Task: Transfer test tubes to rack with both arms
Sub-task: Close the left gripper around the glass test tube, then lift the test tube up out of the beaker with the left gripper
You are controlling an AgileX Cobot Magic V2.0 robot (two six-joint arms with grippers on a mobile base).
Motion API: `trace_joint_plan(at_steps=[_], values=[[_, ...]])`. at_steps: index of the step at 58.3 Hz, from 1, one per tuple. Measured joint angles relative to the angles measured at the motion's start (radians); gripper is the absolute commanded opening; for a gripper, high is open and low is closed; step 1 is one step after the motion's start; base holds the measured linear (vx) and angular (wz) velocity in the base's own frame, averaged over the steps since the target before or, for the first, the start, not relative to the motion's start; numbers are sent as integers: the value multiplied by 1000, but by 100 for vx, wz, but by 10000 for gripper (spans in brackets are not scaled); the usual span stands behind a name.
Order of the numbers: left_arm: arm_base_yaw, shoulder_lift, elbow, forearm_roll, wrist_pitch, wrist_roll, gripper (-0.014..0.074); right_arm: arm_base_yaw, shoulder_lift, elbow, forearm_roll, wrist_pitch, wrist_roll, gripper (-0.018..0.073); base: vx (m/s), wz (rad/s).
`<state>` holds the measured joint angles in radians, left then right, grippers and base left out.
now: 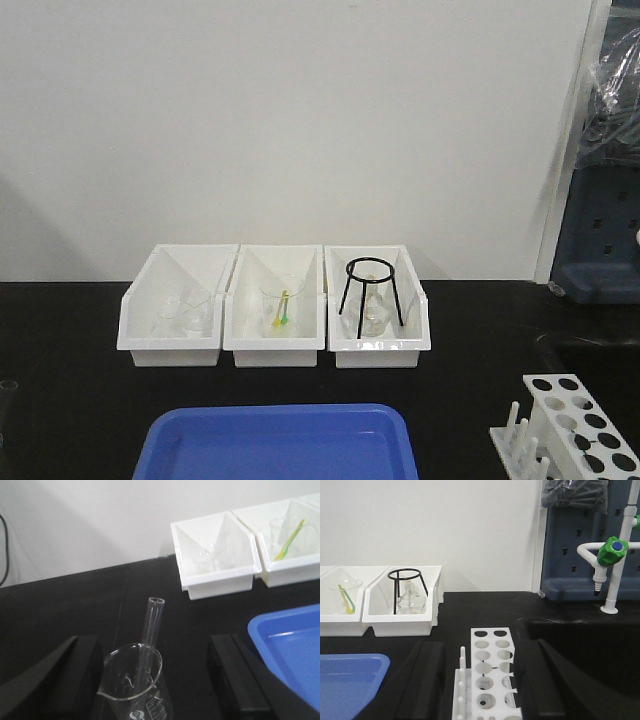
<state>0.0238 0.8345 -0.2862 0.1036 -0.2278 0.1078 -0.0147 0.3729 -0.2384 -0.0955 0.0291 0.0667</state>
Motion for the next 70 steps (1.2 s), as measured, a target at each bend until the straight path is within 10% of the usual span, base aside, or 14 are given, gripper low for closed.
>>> trace_joint_plan(at_steps=[24, 70], values=[[0, 461, -61, -64, -403, 125, 573, 0, 0, 0, 0, 0, 0, 399, 0, 0], [0, 818, -240, -93, -545, 148, 572, 0, 0, 0, 0, 34, 0, 399, 0, 0]])
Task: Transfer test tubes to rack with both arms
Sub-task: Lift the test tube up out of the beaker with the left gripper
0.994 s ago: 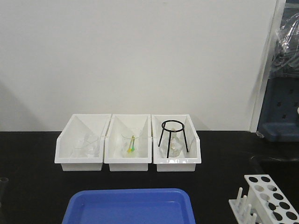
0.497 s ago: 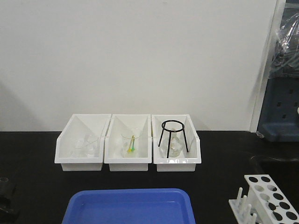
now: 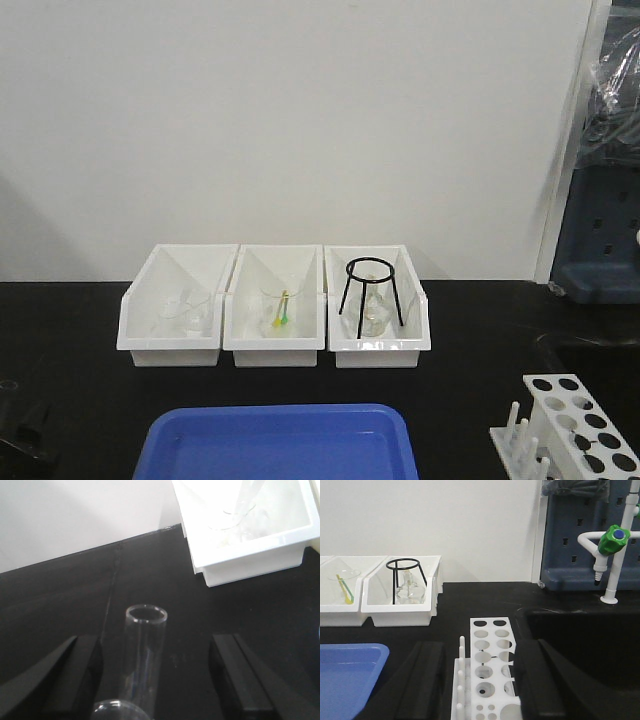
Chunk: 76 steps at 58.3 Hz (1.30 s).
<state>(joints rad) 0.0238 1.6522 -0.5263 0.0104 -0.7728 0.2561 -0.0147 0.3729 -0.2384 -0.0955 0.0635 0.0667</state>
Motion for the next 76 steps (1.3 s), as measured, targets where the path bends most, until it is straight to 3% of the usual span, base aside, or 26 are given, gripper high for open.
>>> trace_joint_plan(at_steps=[17, 52, 76], values=[[0, 10, -16, 0, -11, 0, 534, 0, 0, 0, 0, 5, 0, 399, 0, 0], [0, 10, -16, -16, -13, 1, 194, 0, 0, 0, 0, 11, 0, 399, 0, 0], [0, 10, -16, -16, -12, 2, 94, 0, 0, 0, 0, 11, 0, 381, 0, 0]])
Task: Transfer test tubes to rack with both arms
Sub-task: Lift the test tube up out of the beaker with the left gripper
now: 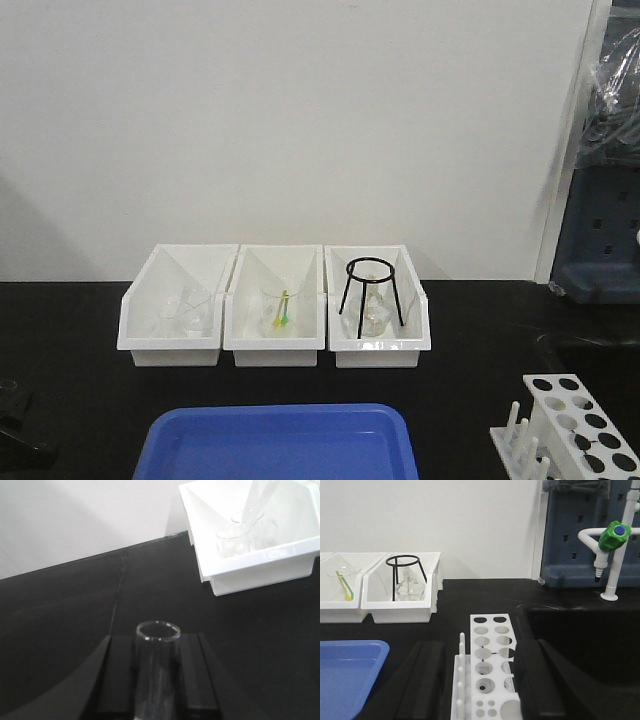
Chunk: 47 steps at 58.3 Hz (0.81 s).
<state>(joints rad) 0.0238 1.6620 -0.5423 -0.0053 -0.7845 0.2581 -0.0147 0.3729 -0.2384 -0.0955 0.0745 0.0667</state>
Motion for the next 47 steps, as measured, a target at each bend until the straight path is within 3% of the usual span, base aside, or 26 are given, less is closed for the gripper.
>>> trace_joint_plan(at_steps=[47], values=[[0, -304, 0, -44, 68, -1, 57, 0, 0, 0, 0, 1, 0, 364, 0, 0]])
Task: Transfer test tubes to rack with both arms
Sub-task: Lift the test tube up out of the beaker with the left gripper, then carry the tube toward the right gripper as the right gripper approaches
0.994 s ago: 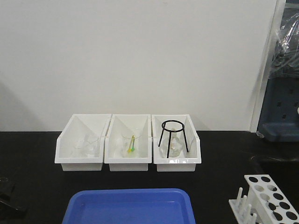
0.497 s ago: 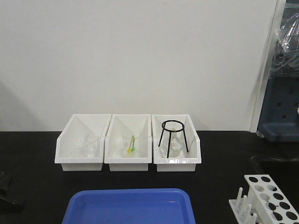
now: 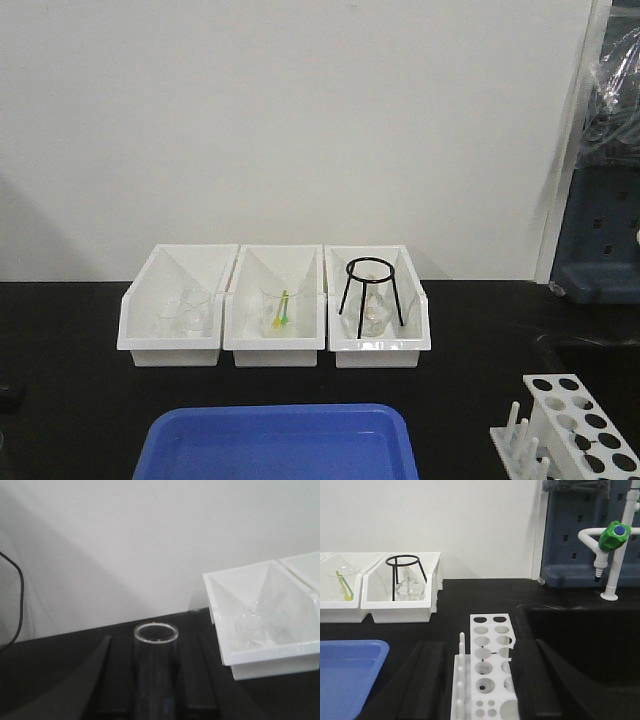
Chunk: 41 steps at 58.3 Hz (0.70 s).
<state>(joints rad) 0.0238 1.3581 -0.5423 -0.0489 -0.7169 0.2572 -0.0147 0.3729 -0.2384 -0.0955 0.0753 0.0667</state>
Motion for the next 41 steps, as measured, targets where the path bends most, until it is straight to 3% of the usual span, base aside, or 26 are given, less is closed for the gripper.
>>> trace_joint_plan(at_steps=[14, 24, 41], values=[[0, -113, -2, 13, 14, -93, 57, 0, 0, 0, 0, 0, 0, 364, 0, 0], [-28, -125, -76, 116, 74, -215, 57, 0, 0, 0, 0, 0, 0, 364, 0, 0], [-113, -125, -232, 314, 130, -606, 57, 0, 0, 0, 4, -14, 0, 364, 0, 0]])
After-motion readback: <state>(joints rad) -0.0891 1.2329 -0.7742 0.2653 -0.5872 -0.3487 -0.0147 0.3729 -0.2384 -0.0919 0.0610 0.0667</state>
